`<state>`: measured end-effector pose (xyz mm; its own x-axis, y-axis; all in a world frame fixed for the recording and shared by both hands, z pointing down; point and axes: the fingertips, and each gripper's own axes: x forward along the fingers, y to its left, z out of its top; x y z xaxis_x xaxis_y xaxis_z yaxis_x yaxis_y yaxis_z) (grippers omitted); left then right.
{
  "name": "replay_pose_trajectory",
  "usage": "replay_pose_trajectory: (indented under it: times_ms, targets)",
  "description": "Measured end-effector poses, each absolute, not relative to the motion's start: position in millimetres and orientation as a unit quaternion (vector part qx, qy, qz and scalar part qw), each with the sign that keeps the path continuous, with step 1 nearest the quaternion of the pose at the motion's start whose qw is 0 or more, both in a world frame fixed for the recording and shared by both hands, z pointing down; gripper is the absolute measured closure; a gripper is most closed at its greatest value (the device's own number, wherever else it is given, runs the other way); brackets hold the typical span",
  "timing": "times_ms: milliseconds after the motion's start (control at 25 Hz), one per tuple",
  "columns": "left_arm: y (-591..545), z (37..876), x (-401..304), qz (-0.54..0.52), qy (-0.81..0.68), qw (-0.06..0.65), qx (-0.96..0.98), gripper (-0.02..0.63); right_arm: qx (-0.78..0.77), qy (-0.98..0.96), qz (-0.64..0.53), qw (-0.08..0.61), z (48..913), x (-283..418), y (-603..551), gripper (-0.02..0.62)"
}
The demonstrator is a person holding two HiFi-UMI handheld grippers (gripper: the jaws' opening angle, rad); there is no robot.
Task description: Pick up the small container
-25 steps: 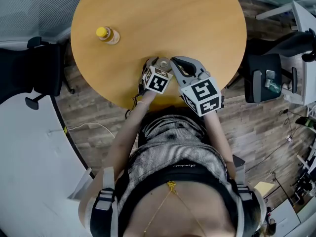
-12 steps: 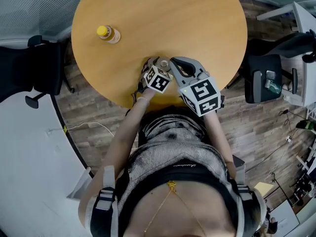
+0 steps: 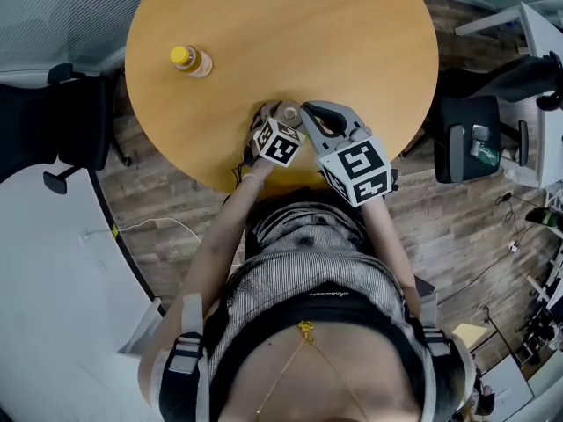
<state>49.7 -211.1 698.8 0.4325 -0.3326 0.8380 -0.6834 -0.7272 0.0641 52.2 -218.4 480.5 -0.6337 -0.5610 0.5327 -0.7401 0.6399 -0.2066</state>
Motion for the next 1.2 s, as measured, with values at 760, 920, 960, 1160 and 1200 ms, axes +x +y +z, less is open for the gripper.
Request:
replay_pose_trajectory:
  times_ms: [760, 920, 960, 1160, 1200]
  targets:
    - [-211.1, 699.9, 47.5, 0.439, -0.297, 0.200, 0.824, 0.258, 0.363, -0.883, 0.205, 0.217, 481.7, 46.8, -209.7, 0.571]
    - [-207.5, 699.5, 44.6, 0.442, -0.296, 0.202, 0.823, 0.259, 0.364, -0.882, 0.204, 0.217, 481.4, 48.4, -208.8, 0.571]
    - [-205.6, 699.3, 43.4, 0.443, -0.295, 0.204, 0.822, 0.259, 0.365, -0.882, 0.204, 0.218, 481.4, 48.9, -208.7, 0.571]
    - [-191.6, 695.4, 39.6, 0.445, -0.282, 0.209, 0.824, 0.259, 0.368, -0.881, 0.204, 0.218, 482.8, 52.6, -206.4, 0.571]
    - [-189.2, 693.4, 38.5, 0.444, -0.280, 0.207, 0.826, 0.259, 0.368, -0.880, 0.204, 0.218, 483.2, 52.5, -205.6, 0.571]
